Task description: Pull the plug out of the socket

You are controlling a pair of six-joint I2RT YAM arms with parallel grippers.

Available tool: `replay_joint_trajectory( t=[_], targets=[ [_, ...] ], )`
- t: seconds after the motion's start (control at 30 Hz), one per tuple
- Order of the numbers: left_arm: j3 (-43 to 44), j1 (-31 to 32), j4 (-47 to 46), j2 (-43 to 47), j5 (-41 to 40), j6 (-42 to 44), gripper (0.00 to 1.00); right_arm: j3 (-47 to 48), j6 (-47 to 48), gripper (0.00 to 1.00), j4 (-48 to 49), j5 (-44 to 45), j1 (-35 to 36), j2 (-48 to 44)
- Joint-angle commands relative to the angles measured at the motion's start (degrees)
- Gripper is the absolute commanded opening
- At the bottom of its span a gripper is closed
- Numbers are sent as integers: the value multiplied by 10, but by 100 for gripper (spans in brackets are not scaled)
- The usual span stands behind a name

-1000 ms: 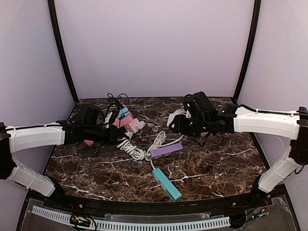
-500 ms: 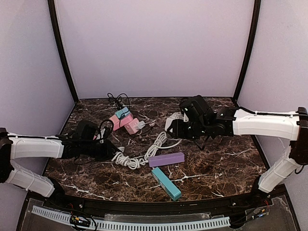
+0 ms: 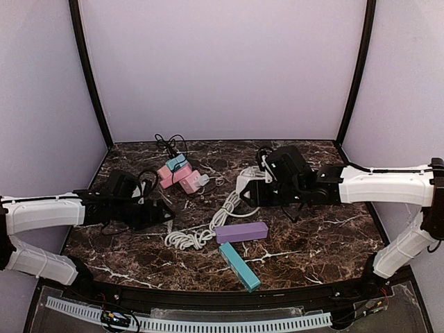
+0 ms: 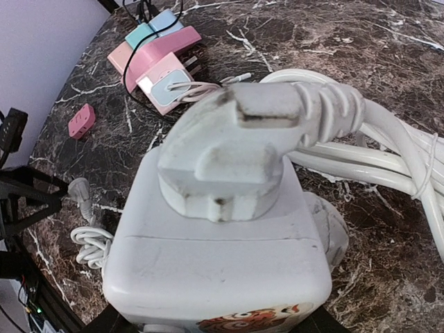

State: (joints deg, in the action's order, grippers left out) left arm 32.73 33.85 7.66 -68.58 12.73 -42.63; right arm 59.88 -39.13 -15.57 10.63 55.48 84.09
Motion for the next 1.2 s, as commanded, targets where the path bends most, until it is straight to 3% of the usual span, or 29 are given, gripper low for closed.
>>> replay_joint_trajectory(
  t=[0.0,0.2,0.3,0.57,0.83,1.17],
  targets=[
    [50,-4,36,40,6,69,90,-35,78,0,149,-60,10,-58],
    [132,10,33,0,105,101,88,-59,146,0,180,-98,19,-97],
    [181,51,18,-22,117,98,89,-67,161,0,184,-104,21,-111],
    [222,116,-132,-59,187,40,89,-89,145,0,237,-166,24,-122],
    [209,125,-214,-76,194,-66,92,-89,137,0,264,-158,30,-120],
    [235,149,-214,-131,183,-77,99,-56,164,0,236,-156,41,-99]
  ],
)
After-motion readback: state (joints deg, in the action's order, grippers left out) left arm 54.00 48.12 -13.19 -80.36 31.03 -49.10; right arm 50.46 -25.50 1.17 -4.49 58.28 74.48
